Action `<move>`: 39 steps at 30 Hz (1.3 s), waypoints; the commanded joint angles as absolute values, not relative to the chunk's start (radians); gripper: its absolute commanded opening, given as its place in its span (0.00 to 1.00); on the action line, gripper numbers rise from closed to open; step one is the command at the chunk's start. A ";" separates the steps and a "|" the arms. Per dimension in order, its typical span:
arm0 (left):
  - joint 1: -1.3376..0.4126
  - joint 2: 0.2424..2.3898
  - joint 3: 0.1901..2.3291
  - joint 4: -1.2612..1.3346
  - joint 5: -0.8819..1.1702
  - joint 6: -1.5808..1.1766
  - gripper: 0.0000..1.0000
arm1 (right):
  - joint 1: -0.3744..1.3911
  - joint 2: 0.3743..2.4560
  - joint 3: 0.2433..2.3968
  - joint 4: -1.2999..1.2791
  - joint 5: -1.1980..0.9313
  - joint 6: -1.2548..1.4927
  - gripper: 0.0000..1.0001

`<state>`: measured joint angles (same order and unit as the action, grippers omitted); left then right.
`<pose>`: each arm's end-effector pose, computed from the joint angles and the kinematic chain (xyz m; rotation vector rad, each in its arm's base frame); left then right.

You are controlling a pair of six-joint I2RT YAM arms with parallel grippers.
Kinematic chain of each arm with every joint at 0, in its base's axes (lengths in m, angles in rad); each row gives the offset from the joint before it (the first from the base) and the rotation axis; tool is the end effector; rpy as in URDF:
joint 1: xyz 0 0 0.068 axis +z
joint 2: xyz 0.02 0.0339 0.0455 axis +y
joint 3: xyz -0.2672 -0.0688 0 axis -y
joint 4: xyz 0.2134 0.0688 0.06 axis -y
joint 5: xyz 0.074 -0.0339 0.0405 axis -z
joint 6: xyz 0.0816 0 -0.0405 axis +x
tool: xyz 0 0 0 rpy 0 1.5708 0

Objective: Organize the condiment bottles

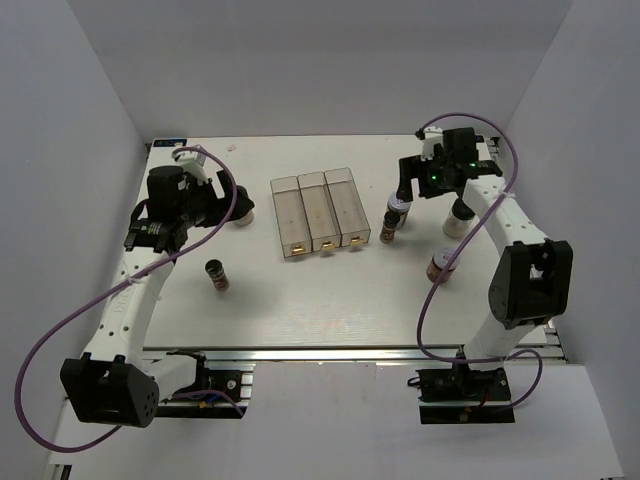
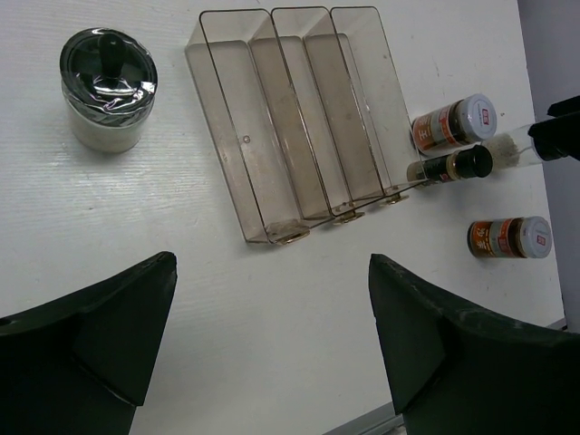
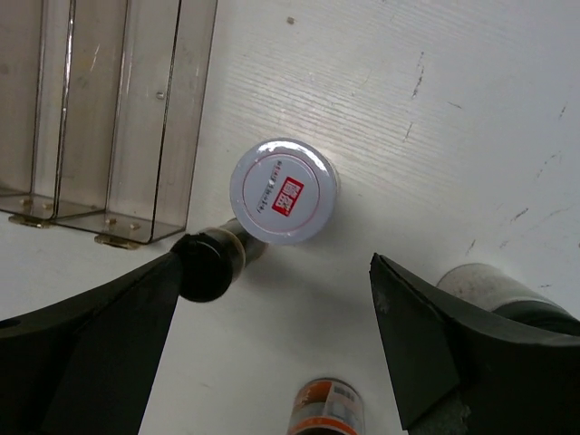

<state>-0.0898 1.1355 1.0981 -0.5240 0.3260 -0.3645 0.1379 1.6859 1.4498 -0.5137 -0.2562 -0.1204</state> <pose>0.2475 -0.0485 0.3272 -0.1010 2.1587 -0.6126 0.3776 0.0733 0.2831 -0.4252 2.2704 0.3058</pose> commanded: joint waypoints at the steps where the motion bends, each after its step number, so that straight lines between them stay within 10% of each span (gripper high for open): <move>1: -0.092 1.123 1.088 -0.531 0.353 -0.382 0.96 | 0.213 1.706 1.494 -0.431 -0.128 -0.032 0.89; 39: -0.092 1.104 1.062 -0.548 0.362 -0.442 0.98 | 0.299 1.882 1.463 -0.364 0.090 0.015 0.89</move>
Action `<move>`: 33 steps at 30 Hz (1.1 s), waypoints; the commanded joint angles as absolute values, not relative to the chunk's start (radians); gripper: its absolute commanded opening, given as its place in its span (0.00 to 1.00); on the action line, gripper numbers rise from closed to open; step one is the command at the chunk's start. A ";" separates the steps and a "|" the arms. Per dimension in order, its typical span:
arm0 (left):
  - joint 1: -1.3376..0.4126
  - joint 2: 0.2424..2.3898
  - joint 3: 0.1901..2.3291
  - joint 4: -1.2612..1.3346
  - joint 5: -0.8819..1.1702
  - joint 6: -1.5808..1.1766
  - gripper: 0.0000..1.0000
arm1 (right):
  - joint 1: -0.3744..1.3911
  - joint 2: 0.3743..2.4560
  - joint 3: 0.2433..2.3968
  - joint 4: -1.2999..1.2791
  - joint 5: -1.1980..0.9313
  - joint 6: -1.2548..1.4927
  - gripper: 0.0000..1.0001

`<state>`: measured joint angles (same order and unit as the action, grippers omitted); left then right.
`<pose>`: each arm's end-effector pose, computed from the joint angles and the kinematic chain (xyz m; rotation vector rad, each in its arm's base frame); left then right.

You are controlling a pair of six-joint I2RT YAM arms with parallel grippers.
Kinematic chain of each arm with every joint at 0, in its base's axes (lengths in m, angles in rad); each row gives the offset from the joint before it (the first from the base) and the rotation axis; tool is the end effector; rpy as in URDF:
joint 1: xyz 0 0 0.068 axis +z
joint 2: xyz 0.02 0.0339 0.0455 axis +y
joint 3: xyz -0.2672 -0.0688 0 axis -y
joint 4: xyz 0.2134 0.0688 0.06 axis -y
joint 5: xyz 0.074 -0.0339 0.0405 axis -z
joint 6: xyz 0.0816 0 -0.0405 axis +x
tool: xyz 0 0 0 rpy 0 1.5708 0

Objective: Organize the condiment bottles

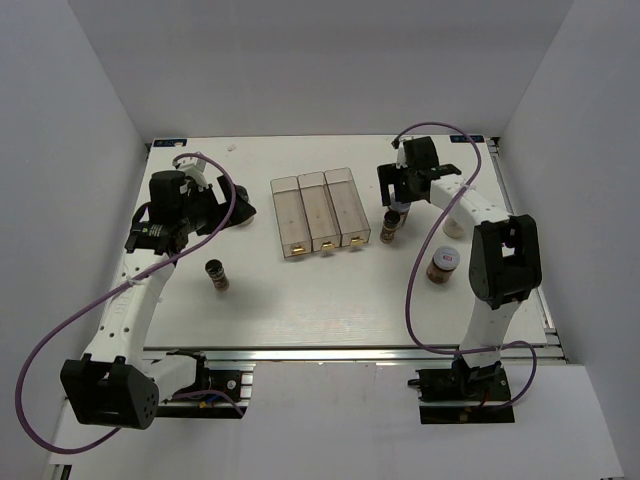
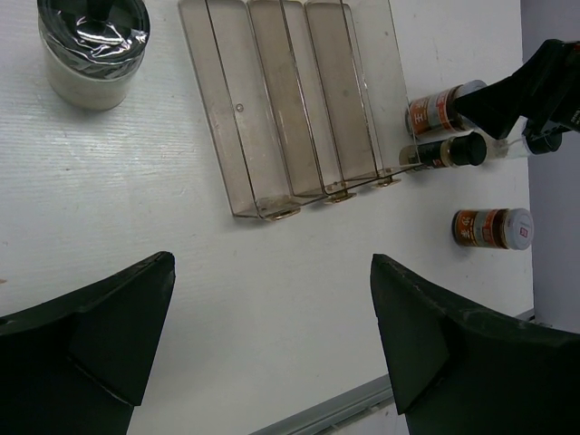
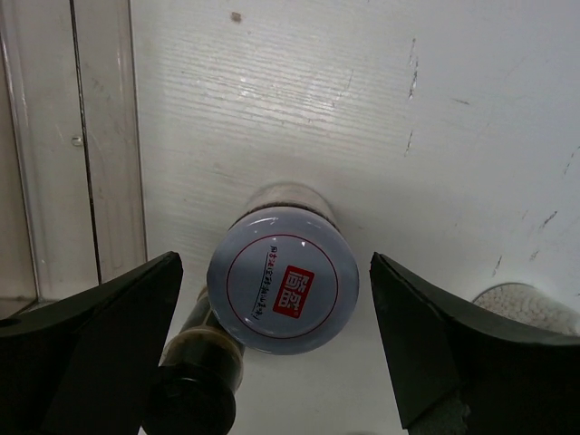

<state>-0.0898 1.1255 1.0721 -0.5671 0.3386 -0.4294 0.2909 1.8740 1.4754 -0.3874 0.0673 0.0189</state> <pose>0.2406 -0.0489 0.3154 -0.1827 2.2212 -0.6600 0.4131 0.1179 0.2310 -0.2868 2.3382 0.0721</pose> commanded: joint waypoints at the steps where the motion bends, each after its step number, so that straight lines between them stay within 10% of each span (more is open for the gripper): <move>1: -0.092 1.104 1.060 -0.546 0.362 -0.443 0.98 | 0.299 1.882 1.460 -0.364 0.094 0.017 0.89; 21: -0.092 1.075 1.039 -0.552 0.365 -0.456 0.98 | 0.299 1.922 1.462 -0.380 0.114 0.005 0.77; 33: -0.092 1.057 1.028 -0.551 0.365 -0.462 0.98 | 0.299 1.875 1.477 -0.341 0.110 -0.104 0.26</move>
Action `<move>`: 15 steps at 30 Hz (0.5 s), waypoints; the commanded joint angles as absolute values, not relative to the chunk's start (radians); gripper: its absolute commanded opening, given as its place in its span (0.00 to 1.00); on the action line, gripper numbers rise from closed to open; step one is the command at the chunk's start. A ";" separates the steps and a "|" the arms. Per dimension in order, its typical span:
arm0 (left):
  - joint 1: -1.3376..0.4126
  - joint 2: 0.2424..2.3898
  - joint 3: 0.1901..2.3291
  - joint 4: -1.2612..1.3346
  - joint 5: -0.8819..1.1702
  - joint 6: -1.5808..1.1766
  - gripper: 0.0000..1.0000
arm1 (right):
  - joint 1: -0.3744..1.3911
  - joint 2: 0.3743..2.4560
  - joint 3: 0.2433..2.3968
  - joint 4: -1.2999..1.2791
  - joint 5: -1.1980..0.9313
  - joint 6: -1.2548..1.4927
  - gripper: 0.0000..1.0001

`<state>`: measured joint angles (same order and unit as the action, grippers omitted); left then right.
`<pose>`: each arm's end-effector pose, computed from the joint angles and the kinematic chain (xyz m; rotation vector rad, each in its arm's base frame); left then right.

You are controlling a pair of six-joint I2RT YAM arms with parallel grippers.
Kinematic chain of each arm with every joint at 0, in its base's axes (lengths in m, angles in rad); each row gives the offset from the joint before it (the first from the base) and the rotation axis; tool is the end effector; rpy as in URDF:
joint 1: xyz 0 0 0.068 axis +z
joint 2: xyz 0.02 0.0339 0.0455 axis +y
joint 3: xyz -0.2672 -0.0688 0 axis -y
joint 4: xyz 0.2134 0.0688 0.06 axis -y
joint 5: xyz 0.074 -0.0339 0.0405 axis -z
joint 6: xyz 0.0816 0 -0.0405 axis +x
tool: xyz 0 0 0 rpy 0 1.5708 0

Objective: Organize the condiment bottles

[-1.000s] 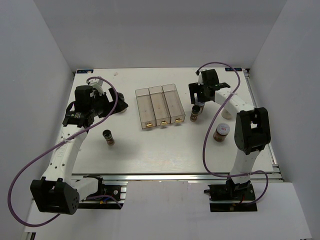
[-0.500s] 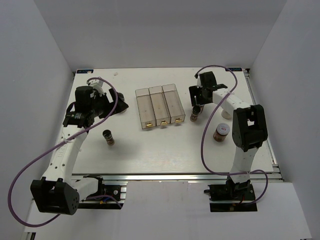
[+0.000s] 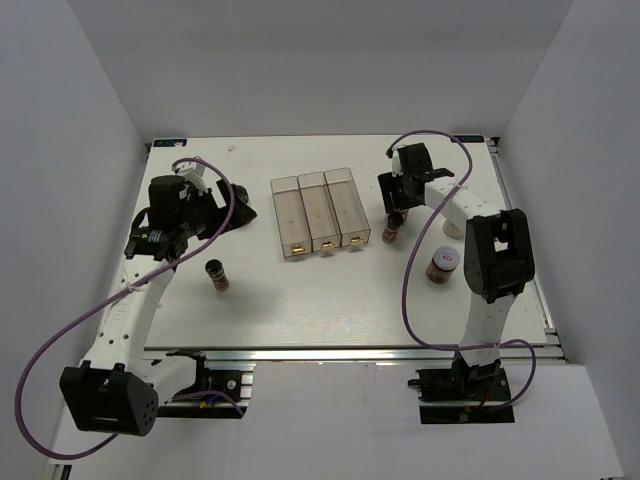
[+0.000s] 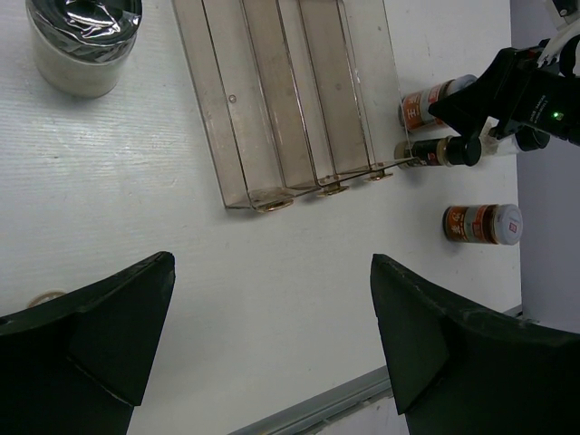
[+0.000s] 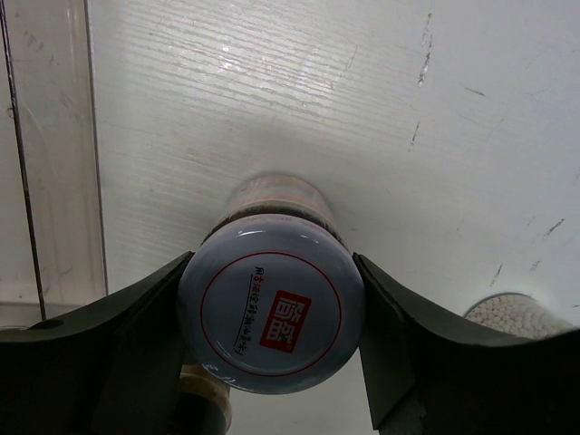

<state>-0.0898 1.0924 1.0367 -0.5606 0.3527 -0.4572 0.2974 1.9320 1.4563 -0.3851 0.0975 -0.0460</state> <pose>0.2328 -0.0493 0.3117 -0.2043 2.2192 -0.6907 0.4161 0.1192 0.2014 -0.3712 2.3975 -0.0047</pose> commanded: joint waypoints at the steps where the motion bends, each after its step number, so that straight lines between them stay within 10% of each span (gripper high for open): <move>1: -0.092 1.057 1.026 -0.549 0.365 -0.463 0.98 | 0.299 1.867 1.479 -0.331 0.112 -0.112 0.18; 3: -0.092 1.057 1.022 -0.545 0.368 -0.468 0.98 | 0.298 1.847 1.485 -0.290 0.117 -0.133 0.00; 15: -0.092 1.063 1.039 -0.541 0.379 -0.462 0.98 | 0.298 1.848 1.678 -0.256 0.011 -0.160 0.00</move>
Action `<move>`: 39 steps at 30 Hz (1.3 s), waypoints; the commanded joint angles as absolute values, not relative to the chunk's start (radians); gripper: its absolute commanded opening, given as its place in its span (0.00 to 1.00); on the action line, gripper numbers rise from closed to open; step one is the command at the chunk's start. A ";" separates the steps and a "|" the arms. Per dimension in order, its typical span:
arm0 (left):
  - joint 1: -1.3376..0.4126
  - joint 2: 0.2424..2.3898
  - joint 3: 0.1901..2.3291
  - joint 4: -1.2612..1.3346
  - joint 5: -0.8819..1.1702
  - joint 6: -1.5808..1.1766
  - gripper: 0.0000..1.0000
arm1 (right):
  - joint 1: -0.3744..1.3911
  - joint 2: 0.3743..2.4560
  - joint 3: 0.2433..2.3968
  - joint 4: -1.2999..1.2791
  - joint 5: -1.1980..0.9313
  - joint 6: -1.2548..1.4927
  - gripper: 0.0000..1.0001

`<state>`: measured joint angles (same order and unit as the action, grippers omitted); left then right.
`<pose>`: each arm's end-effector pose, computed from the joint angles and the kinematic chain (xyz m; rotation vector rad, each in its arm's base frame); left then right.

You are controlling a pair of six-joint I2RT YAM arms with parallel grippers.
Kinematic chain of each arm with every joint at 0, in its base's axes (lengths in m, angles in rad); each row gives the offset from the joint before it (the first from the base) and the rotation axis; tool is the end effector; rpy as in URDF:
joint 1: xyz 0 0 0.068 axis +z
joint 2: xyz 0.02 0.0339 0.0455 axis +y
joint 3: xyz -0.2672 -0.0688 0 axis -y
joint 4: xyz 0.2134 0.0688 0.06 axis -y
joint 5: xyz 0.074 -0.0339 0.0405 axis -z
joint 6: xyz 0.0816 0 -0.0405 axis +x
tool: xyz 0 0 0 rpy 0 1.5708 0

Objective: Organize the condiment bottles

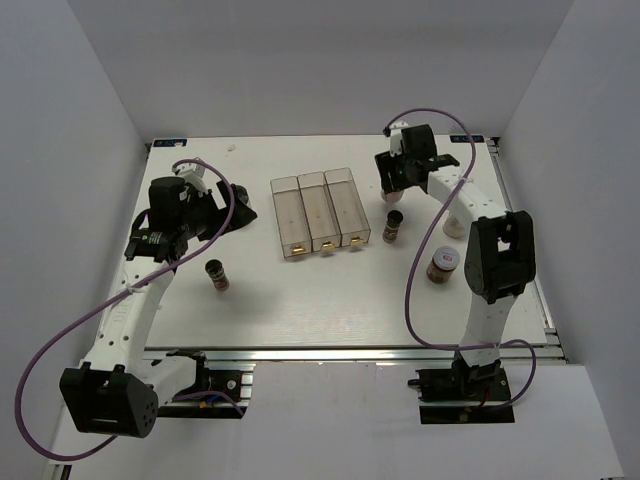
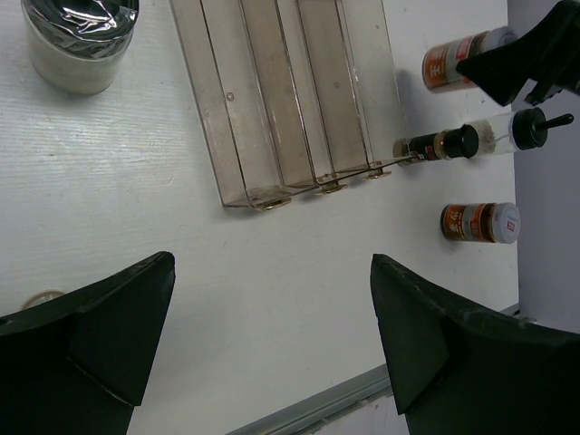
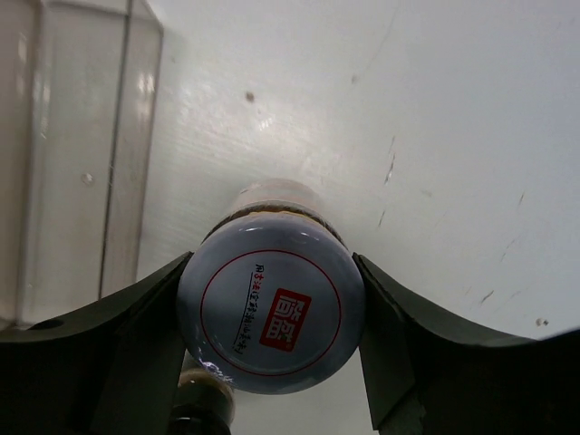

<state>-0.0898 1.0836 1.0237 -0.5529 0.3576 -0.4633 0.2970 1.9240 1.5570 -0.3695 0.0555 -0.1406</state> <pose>0.2311 -0.0495 0.3102 -0.2071 2.2163 -0.6996 0.4300 0.1269 0.2392 -0.4728 2.2570 0.0160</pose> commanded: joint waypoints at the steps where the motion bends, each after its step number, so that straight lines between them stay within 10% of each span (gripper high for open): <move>1: -0.092 1.060 1.039 -0.540 0.379 -0.462 0.98 | 0.299 1.853 1.695 -0.261 -0.026 -0.163 0.00; 39: -0.092 0.980 0.996 -0.601 0.370 -0.449 0.98 | 0.584 2.204 2.060 -0.292 -0.181 -0.167 0.00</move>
<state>-0.0898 1.0046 1.0058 -0.5858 0.3660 -0.4599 0.5892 2.2086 1.9903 -0.3927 -0.2054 -0.1440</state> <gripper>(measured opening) 0.979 0.694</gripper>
